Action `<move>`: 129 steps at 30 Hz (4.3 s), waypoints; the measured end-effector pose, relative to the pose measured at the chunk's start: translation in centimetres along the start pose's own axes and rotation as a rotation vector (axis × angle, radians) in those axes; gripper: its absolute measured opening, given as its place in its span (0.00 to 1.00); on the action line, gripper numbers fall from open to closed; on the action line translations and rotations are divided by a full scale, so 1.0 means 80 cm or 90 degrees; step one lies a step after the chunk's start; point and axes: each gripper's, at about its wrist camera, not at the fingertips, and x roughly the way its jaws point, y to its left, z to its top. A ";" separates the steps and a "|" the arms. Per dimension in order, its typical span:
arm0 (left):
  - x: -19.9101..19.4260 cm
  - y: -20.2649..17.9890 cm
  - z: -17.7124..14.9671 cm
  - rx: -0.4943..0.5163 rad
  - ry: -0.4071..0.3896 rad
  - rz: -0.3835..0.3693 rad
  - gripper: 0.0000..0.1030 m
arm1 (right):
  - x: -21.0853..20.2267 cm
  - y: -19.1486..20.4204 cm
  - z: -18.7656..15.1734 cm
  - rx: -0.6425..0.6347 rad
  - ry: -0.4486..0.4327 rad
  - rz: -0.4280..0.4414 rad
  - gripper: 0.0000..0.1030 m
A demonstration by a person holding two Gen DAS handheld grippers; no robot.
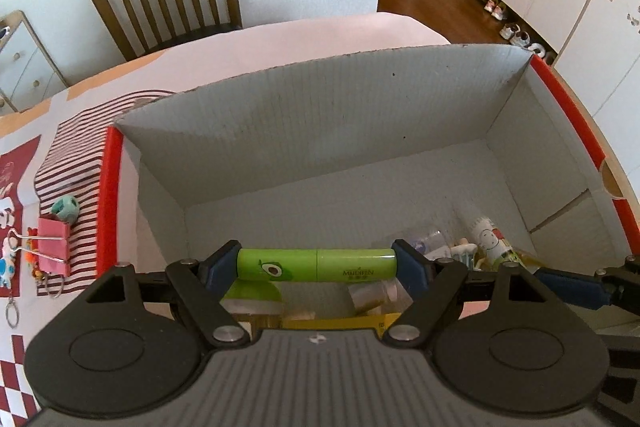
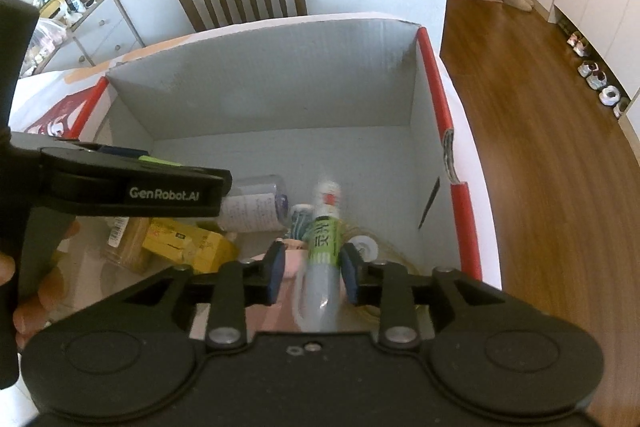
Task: Organize rigid objects
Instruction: 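Carry the green highlighter and white pen into the box and release both, then withdraw both tools from the box toward the keychains on the cloth, then grasp the bunny keychain with the left gripper while the right grasps the pink binder clip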
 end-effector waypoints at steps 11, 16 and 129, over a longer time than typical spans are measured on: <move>-0.051 0.007 -0.010 -0.021 -0.053 -0.004 0.79 | -0.028 0.009 -0.005 -0.009 -0.031 0.000 0.52; -0.067 0.013 -0.015 -0.030 -0.067 -0.008 0.79 | -0.042 0.011 -0.008 -0.014 -0.043 0.001 0.58; 0.016 0.417 -0.138 -0.121 -0.212 0.040 0.57 | 0.171 0.372 0.063 -0.008 -0.078 -0.029 0.49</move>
